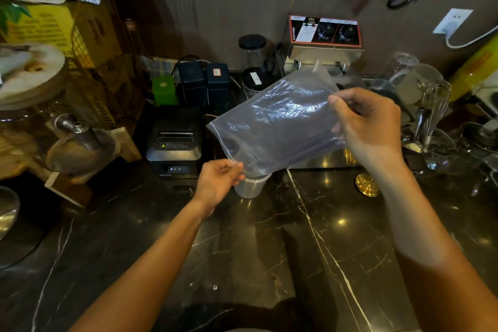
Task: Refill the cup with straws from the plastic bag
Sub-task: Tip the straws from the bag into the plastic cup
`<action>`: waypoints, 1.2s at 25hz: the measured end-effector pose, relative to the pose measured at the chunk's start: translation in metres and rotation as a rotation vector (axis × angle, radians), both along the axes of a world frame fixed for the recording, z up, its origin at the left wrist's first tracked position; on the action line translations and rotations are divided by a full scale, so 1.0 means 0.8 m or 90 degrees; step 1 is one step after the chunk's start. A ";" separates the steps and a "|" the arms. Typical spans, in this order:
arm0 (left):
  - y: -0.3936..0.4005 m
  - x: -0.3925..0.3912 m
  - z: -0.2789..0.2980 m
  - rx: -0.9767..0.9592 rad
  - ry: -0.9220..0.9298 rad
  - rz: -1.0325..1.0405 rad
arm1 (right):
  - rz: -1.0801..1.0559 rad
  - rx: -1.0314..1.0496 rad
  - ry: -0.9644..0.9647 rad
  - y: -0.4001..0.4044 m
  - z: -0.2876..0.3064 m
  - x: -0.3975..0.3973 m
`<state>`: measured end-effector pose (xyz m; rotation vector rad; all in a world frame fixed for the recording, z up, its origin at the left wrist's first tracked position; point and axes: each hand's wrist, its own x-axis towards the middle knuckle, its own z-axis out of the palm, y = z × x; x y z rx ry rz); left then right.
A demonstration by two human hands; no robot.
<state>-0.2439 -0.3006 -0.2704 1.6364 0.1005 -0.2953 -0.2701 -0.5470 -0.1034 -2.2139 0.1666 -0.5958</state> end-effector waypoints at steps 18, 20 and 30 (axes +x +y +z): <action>-0.015 -0.011 -0.004 -0.064 0.037 0.017 | 0.109 -0.172 -0.029 0.051 0.049 0.052; -0.017 -0.013 -0.003 -0.090 0.050 0.022 | 0.139 -0.217 -0.007 0.063 0.058 0.060; -0.014 -0.013 -0.005 -0.179 0.077 0.075 | 0.174 -0.311 0.007 0.090 0.093 0.084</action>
